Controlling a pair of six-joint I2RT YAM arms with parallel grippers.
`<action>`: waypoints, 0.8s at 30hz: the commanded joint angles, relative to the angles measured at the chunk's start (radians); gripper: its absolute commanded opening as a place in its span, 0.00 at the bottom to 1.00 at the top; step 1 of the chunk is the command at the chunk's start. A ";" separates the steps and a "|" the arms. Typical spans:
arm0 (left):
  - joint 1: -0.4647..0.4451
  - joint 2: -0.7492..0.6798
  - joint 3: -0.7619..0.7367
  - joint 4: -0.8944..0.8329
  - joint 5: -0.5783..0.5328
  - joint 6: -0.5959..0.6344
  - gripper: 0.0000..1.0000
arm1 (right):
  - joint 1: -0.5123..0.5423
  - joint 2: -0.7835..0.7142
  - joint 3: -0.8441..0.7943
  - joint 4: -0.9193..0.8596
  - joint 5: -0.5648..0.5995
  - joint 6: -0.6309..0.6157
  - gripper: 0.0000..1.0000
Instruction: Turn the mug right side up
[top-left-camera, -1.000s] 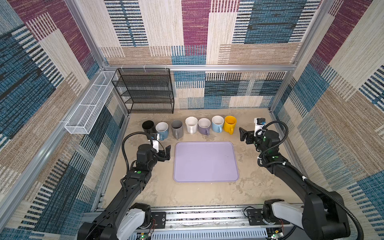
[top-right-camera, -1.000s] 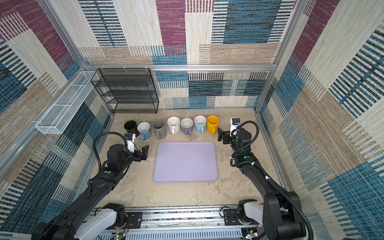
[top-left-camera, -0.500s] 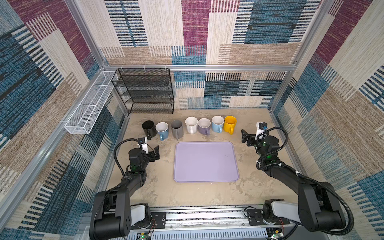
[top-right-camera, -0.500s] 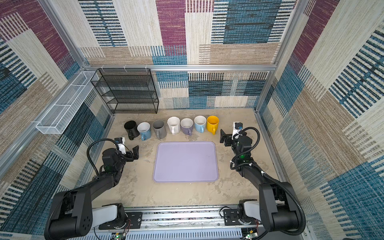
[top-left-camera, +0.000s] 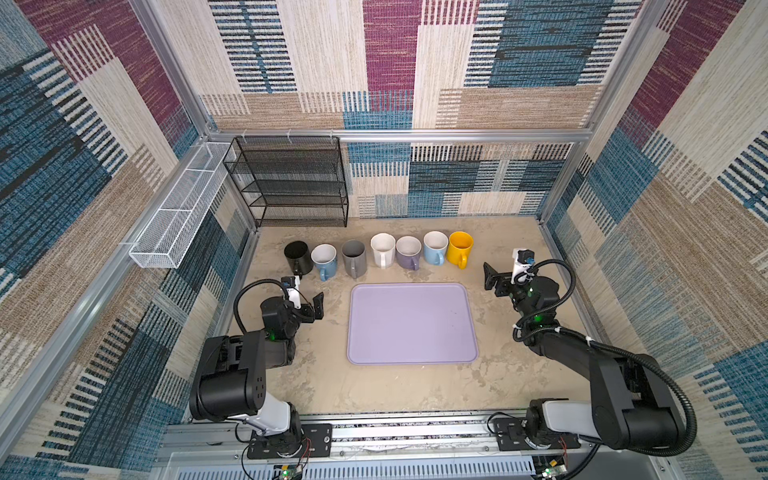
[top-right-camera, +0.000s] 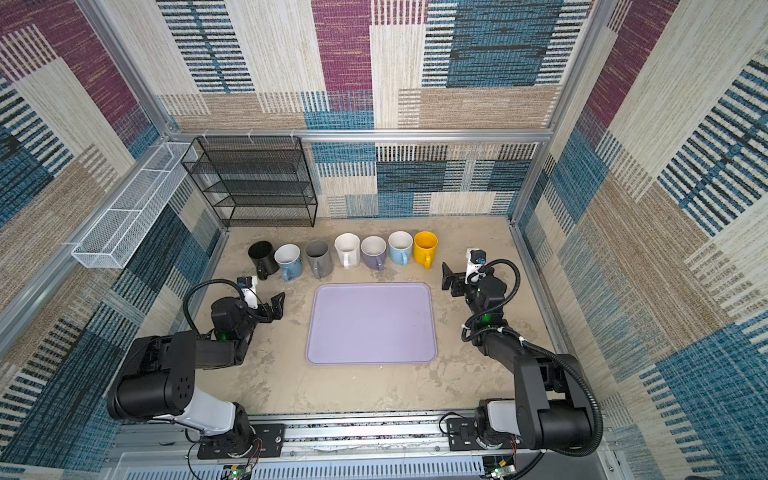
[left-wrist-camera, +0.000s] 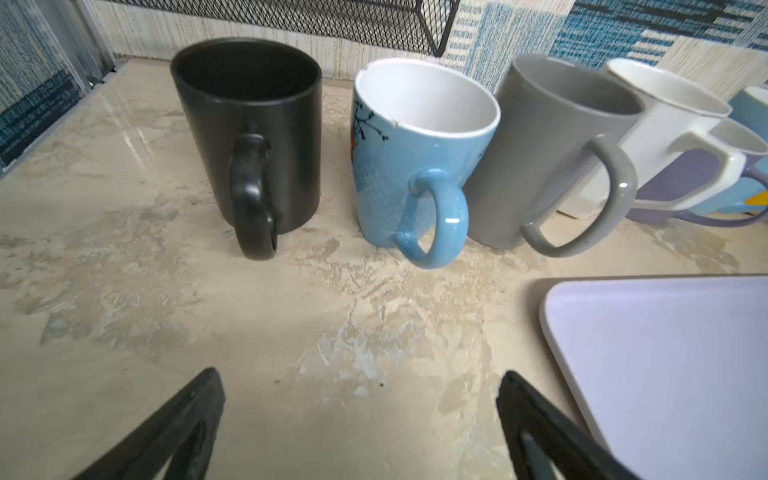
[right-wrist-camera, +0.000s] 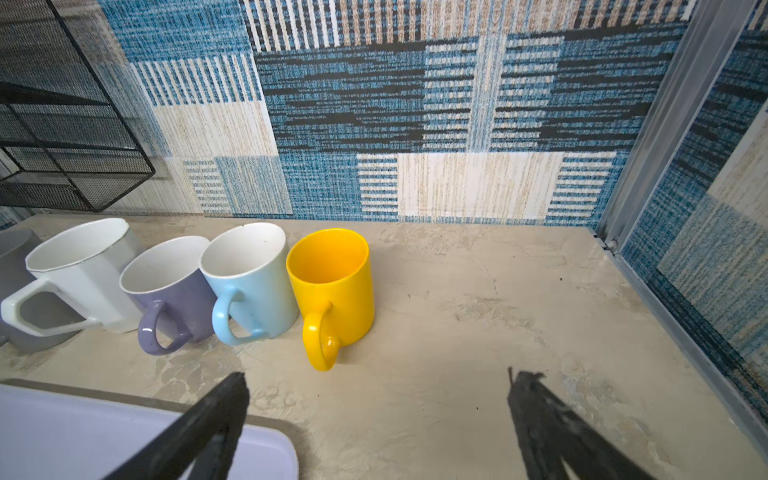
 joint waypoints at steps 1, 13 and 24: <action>0.002 0.011 0.013 0.067 0.026 0.005 0.99 | -0.013 0.010 -0.012 0.096 -0.046 0.013 1.00; -0.036 0.008 0.076 -0.065 -0.062 0.025 0.99 | -0.055 0.057 -0.023 0.149 -0.108 -0.003 1.00; -0.036 0.006 0.073 -0.060 -0.064 0.027 0.99 | -0.116 0.129 -0.156 0.340 -0.155 -0.007 1.00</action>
